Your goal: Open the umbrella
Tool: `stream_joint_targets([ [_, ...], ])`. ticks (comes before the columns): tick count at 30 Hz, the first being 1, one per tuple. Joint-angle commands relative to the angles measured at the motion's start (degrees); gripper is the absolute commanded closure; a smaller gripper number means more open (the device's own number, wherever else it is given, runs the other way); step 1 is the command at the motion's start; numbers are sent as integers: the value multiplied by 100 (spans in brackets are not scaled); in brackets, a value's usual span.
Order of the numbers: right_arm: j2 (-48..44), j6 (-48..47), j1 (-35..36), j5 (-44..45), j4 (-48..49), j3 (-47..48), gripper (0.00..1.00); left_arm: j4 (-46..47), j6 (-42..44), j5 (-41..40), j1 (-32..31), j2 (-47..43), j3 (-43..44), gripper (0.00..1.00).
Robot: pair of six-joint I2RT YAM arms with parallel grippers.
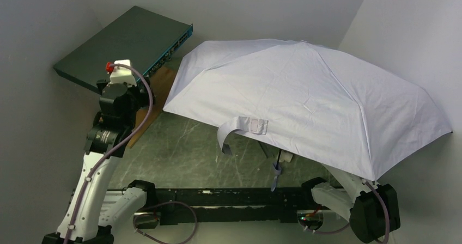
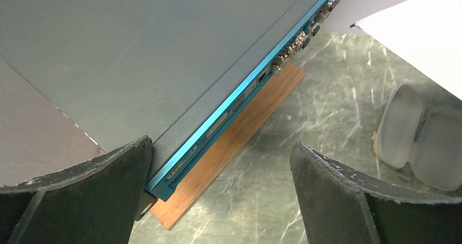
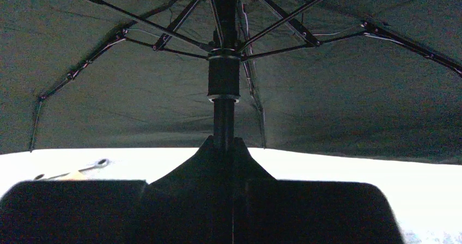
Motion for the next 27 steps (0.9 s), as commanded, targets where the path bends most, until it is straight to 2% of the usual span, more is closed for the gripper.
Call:
stream_joint_targets([
  [1,-163,236,17,562,15,218,100,389,-397,178,200,-358,-588,1],
  [12,-299,105,155,805,156,30,100,973,-417,93,342,-1177,-1504,1],
  [20,-209,229,237,1144,-16,162,100,907,-431,-100,339,-1249,-1557,0],
  [27,-187,173,250,901,-96,288,100,896,-419,-168,339,-1287,-1582,1],
])
